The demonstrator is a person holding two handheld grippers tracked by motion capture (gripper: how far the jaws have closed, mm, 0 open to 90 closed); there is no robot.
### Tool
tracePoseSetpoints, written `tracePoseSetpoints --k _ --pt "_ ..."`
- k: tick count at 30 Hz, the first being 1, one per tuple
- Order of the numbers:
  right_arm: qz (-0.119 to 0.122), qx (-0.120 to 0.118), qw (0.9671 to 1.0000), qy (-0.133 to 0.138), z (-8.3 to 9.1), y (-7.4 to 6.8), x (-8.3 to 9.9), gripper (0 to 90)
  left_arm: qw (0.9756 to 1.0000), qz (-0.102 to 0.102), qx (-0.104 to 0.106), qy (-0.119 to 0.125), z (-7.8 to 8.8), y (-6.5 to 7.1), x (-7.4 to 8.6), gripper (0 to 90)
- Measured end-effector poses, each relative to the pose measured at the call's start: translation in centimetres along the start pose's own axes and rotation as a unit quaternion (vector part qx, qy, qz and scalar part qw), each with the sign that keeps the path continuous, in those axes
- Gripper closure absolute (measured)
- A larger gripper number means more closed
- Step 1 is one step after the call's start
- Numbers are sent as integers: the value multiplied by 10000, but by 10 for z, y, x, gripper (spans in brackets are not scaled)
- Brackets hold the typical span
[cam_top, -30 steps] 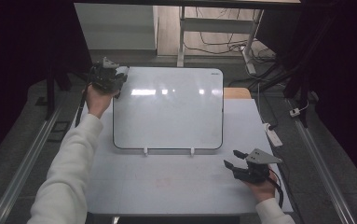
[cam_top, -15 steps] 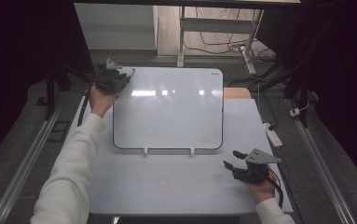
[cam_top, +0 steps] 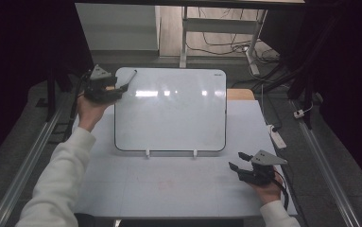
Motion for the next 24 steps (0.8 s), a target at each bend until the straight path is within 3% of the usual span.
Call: tracePoseSetpoints --k 5,13,17,24 --pt "-112 46 9999 -5 3 6 2 413 9995 -51 297 1 22 21 40 415" --pt "-64 132 9999 -13 5 11 4 411 9975 97 681 -164 42 47 99 373" --pt "-26 193 9998 0 6 12 5 415 9958 158 846 -296 47 59 124 357" --pt "-76 194 9998 62 9 17 5 416 9930 194 1049 -503 48 75 152 347"
Point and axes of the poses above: each handheld gripper's, and its own axes: z roughly backward along the jaws, x roughly out of its underside, y roughly to its right, the point moved 2 cm from there along -z, roughly forward along the jaws, and after that the axes turned 9 degrees about -y, right-handed, at the moved point
